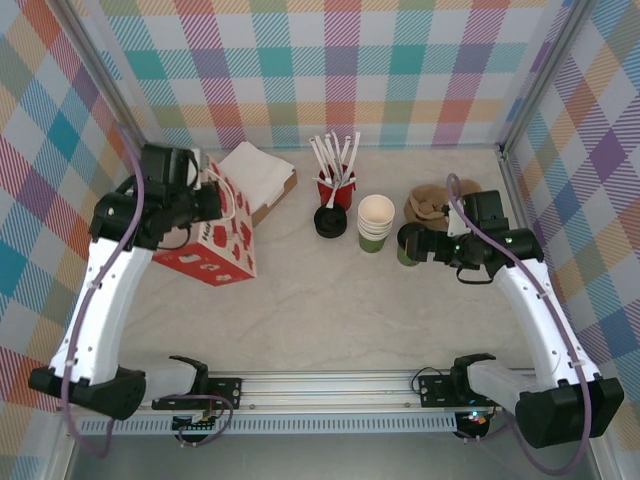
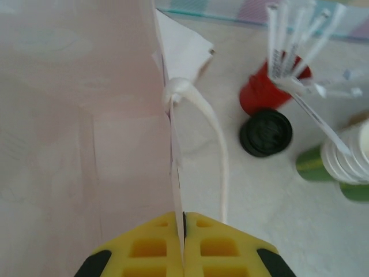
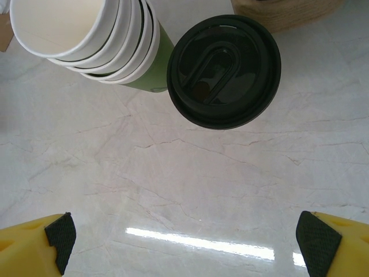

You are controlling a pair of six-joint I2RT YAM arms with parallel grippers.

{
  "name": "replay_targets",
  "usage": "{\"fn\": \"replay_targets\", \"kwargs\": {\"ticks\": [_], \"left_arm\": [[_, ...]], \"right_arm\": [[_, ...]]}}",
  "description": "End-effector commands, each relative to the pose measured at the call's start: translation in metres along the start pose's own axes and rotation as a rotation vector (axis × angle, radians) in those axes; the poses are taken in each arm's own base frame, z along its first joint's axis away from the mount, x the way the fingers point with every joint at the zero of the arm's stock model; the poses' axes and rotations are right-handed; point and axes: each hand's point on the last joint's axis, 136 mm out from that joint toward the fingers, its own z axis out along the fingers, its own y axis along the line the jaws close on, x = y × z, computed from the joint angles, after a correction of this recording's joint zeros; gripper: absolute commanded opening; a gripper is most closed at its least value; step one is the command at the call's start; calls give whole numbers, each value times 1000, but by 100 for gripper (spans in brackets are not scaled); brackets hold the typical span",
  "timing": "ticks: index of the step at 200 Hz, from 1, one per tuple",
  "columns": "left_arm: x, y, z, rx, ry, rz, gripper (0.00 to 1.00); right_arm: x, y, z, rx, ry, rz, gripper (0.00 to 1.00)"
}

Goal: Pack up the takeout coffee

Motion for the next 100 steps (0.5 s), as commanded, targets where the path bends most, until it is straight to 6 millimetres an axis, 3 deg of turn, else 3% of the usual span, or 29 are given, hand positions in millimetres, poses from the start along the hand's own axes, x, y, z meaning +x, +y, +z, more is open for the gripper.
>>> {"fn": "replay_targets", "kwargs": {"ticks": [1, 24, 67, 100], "left_arm": [[27, -11, -5, -35, 44, 48, 0], [45, -36, -4, 5, 62, 85, 0], [68, -98, 16, 97, 98, 156, 0], [82, -114, 36, 53, 138, 227, 0]], "right_arm": [[-1, 6, -3, -44, -46, 34, 100], [0, 2, -3, -31, -62, 60, 100], [2, -7, -6, -9, -115, 108, 100], [7, -12, -9, 18, -103, 109, 100]]}}
